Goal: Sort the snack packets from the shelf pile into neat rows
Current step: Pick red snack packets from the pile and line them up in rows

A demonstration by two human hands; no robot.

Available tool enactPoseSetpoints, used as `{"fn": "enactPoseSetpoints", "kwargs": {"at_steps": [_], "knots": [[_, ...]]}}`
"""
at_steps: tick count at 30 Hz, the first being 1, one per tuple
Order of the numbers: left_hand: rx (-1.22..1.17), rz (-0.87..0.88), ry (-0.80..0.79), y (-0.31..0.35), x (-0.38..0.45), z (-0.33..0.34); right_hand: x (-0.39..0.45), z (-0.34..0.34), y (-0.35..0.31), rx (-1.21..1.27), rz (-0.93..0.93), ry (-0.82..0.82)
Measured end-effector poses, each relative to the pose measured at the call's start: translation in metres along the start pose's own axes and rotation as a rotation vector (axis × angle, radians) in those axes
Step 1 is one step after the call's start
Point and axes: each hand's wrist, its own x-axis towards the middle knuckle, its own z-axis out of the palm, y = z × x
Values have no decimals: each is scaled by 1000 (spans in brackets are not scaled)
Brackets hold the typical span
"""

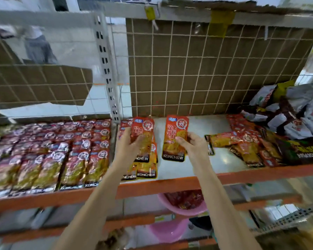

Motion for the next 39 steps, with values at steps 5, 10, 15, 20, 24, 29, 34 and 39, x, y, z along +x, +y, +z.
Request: {"fn": "enactPoseSetpoints", "kwargs": {"at_steps": [5,10,15,20,24,29,34,39], "knots": [[115,-165,-9,-34,-20,-39,-15,33,34,-42,117,-10],[164,-209,-31,-52,-25,-41,-23,47,49,-117,184,10],[232,-154,31,-61,-17,-33,-19,62,56,-266,168,-36],[265,-109,67,-60,-14,-27,-12,68,54,-471,103,-98],[247,-90,93,-66,-16,-24,-12,67,56,-628,34,-94],[203,-100,111,-62,-9,-20,-6,68,51,-629,39,-93],[254,-113,48,-65,-21,-21,-17,65,57,-535,91,-154],[561,-34,54,-75,-26,-13,-22,73,59,-759,-3,-155]]}}
